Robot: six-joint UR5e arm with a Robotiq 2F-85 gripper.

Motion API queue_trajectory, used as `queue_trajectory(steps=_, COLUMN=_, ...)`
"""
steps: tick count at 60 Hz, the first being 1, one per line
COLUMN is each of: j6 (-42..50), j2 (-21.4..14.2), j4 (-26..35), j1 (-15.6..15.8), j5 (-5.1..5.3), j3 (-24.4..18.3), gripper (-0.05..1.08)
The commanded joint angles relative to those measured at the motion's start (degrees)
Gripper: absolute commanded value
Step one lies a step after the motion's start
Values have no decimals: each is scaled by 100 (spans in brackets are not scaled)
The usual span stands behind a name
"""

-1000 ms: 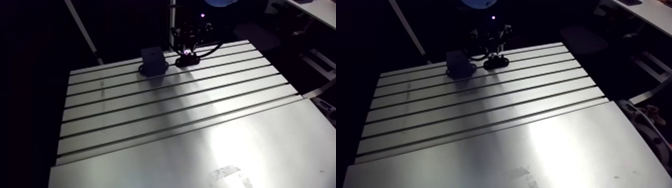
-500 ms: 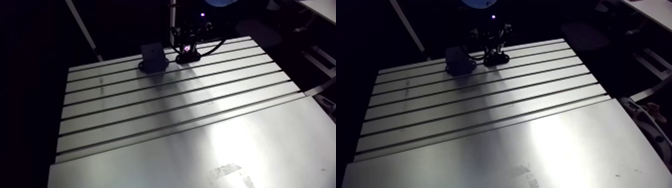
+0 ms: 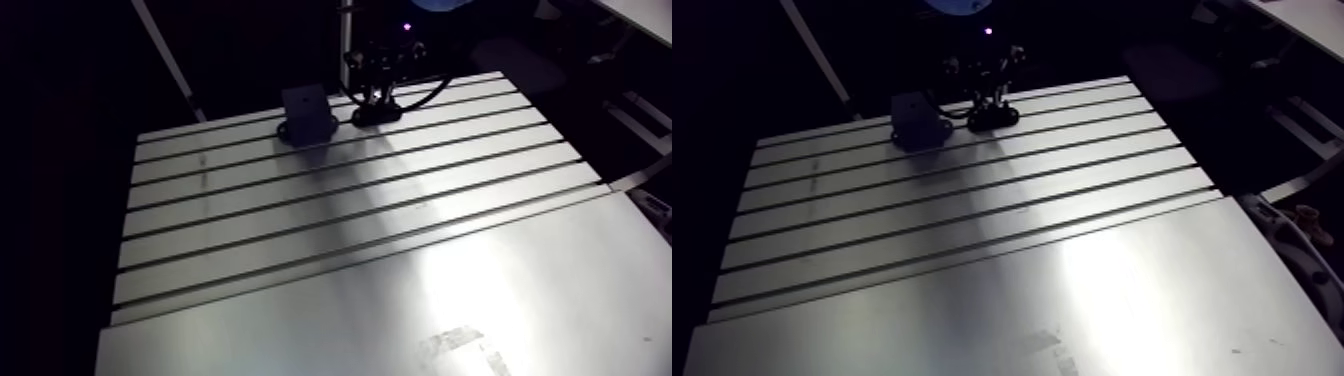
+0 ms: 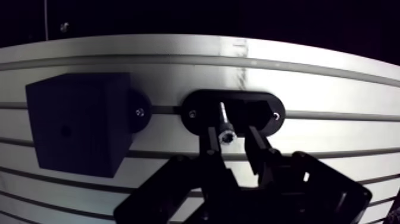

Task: Pick up the M10 bolt and insert it into the hole until fully seated.

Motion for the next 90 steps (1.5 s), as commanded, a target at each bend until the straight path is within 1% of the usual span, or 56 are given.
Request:
queue_trajectory(steps=1, j6=-3, j2=-1, j4=-1, j1=8, j5=-6, j3=11, gripper=63)
queue_trajectory(steps=13, j6=-3, j2=-1, j4=-1, j1=9, j5=3, j3=29, gripper=63)
queue_trajectory(steps=33, j6=-3, j2=-1, j4=7, j1=9, j5=3, j3=29, gripper=67)
queue_trajectory(steps=66, j6=-2, j2=-1, j4=0, j1=18, j5=38, j3=29, gripper=72)
queue_trajectory(steps=70, j6=-2, j2=-1, j4=8, j1=18, j5=54, j3=29, gripper=74)
queue_trajectory(steps=81, j6=-3, j2=-10, j4=8, j1=10, j5=47, j3=22, gripper=78)
queue_trajectory(steps=85, j6=-3, j2=-18, j4=8, j1=9, j5=47, j3=13, gripper=83)
queue_trajectory(steps=90, j6=-3, j2=-19, j4=8, j1=9, j5=47, j3=12, gripper=85)
